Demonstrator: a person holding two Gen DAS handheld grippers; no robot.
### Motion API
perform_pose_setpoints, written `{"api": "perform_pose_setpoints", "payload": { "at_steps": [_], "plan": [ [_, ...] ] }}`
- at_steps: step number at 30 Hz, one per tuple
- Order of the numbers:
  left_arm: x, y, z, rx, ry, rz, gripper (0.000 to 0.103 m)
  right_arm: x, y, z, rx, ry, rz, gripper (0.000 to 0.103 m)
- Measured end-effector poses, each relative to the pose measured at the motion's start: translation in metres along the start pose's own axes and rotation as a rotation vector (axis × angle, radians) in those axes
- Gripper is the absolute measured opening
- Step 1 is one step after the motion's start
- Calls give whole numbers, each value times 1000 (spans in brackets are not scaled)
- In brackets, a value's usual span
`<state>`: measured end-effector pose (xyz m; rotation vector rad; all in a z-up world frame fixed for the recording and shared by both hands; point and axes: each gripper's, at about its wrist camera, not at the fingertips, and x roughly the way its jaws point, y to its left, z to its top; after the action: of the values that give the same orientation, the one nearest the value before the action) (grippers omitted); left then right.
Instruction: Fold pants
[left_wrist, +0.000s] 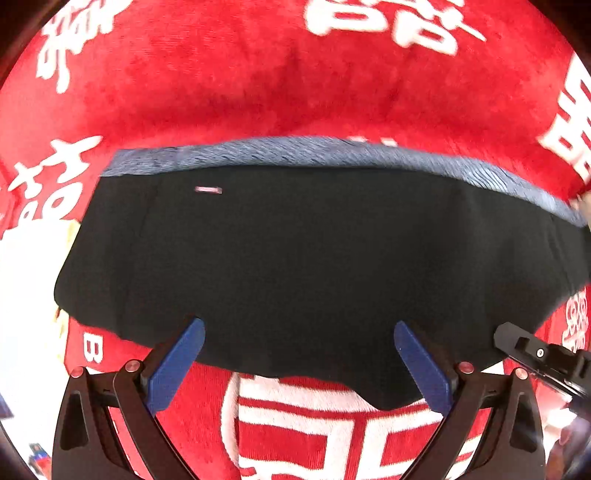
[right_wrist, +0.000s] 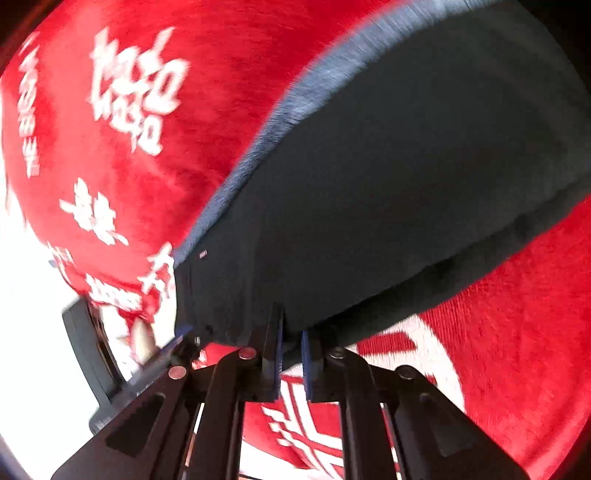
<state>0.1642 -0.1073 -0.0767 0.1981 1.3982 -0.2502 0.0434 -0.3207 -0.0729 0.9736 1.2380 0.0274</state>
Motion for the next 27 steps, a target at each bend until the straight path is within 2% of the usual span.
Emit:
{"api": "perform_pose_setpoints", "payload": {
  "at_steps": [4, 6, 9, 11, 13, 14, 16, 18, 20, 21, 24, 27],
  "plan": [
    [19, -19, -24, 117, 50, 36, 103, 9, -5, -13, -26, 28, -76, 9],
    [24, -17, -34, 98, 32, 28, 103, 17, -18, -18, -12, 43, -99, 9],
    [27, -8, -34, 36, 36, -7, 103, 19, -22, -18, -34, 39, -85, 9],
    [26, -3, -31, 25, 45, -14, 103, 14, -22, -16, -37, 60, -79, 18],
    [19, 2, -24, 19, 35, -6, 103, -2, -23, -14, -49, 64, -142, 44],
    [16, 9, -18, 12, 21, -2, 103, -17, -23, -12, -65, 47, -171, 45],
    [6, 18, -6, -13, -20, -8, 103, -40, -22, -6, -92, 8, -199, 45],
    [3, 19, 8, -20, -49, -14, 103, -72, -21, 6, -143, -74, -269, 44],
    [9, 12, 24, -5, -60, -1, 103, -87, -21, 26, -176, -122, -355, 35],
    [15, 7, 33, 4, -60, 7, 103, -91, -23, 42, -188, -140, -405, 27],
    [28, -10, 63, 8, -74, 41, 103, -83, -25, 78, -209, -151, -459, 27],
    [48, -21, 83, -33, -65, 69, 103, -62, -24, 106, -256, -135, -514, 27]
  ]
}}
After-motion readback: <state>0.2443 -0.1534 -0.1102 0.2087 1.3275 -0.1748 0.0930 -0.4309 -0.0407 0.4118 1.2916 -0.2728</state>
